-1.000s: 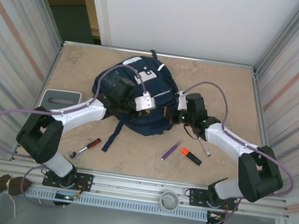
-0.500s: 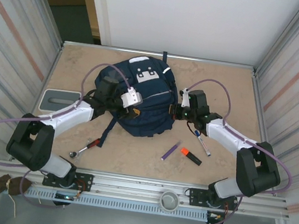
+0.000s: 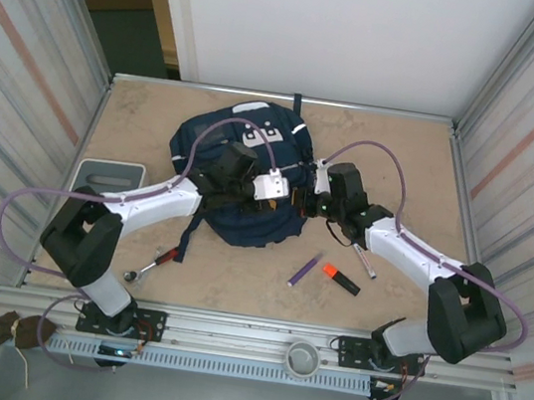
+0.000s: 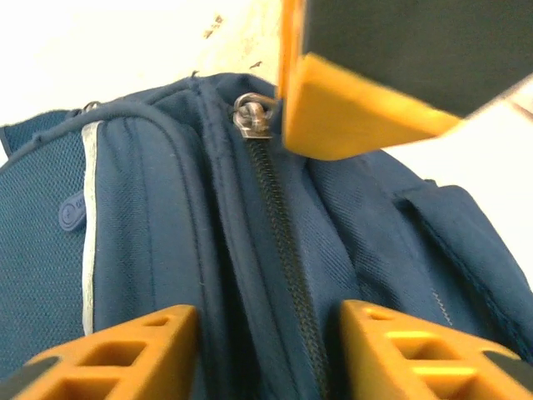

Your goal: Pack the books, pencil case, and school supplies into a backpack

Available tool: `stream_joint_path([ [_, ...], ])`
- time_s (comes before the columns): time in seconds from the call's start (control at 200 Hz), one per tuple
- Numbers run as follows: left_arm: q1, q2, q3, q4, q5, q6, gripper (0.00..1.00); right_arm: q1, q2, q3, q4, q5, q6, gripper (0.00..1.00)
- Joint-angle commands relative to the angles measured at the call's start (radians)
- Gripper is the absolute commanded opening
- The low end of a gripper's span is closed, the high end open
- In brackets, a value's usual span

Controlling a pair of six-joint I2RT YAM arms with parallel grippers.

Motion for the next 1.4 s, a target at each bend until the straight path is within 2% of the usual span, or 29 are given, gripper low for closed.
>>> stream_joint_path([
  [0.0,0.008,0.005,0.027,-0.019,-0.007,0.056,0.32,0.008,-0.076,-0.008,0.025,-0.011,0.007,0.0],
  [0.07,0.027,-0.021,0.008,-0.008,0.058,0.075,0.2,-0.001,-0.086,-0.017,0.0,0.008,-0.007,0.0],
  [0.145,0.059,-0.069,-0.028,0.004,0.162,0.087,0.14,-0.031,-0.086,-0.019,-0.032,0.03,-0.023,0.0],
  [0.286,0.17,-0.187,-0.146,0.099,0.383,0.04,0.11,-0.108,-0.053,0.0,-0.082,0.033,-0.022,0.0],
  [0.371,0.244,-0.236,-0.221,0.187,0.441,-0.007,0.13,-0.124,-0.024,0.022,-0.09,0.035,-0.024,0.0],
  [0.446,0.279,-0.24,-0.245,0.202,0.42,-0.014,0.16,-0.119,-0.004,0.032,-0.071,0.009,-0.018,0.0],
  [0.556,0.283,-0.203,-0.217,0.161,0.336,-0.016,0.23,-0.089,0.006,0.04,-0.052,0.006,-0.016,0.0],
  [0.671,0.259,-0.192,-0.168,0.082,0.279,-0.053,0.49,-0.064,-0.002,0.037,-0.036,0.002,-0.012,0.0],
  [0.771,0.192,-0.211,-0.174,0.069,0.204,-0.042,0.6,-0.047,-0.015,0.032,-0.024,-0.003,-0.006,0.0],
  [0.902,0.1,-0.209,-0.159,0.052,0.104,-0.017,0.66,-0.026,-0.039,0.028,-0.01,-0.012,0.0,0.0],
  [1.062,0.013,-0.133,-0.085,0.015,0.01,0.028,0.66,0.0,-0.079,0.025,0.005,-0.029,0.008,0.0],
  [1.152,-0.002,-0.081,-0.044,0.012,-0.003,0.04,0.63,0.018,-0.099,0.019,0.014,-0.038,0.017,0.0],
  [1.217,-0.002,-0.053,-0.019,0.01,0.003,0.042,0.58,0.031,-0.109,0.011,0.021,-0.045,0.021,0.0],
  [1.282,-0.004,-0.038,-0.005,0.01,0.015,0.048,0.48,0.039,-0.117,0.004,0.023,-0.049,0.02,0.0],
  [1.393,0.014,-0.069,-0.025,0.021,0.063,0.075,0.23,0.028,-0.114,0.004,-0.014,-0.026,-0.01,0.0],
])
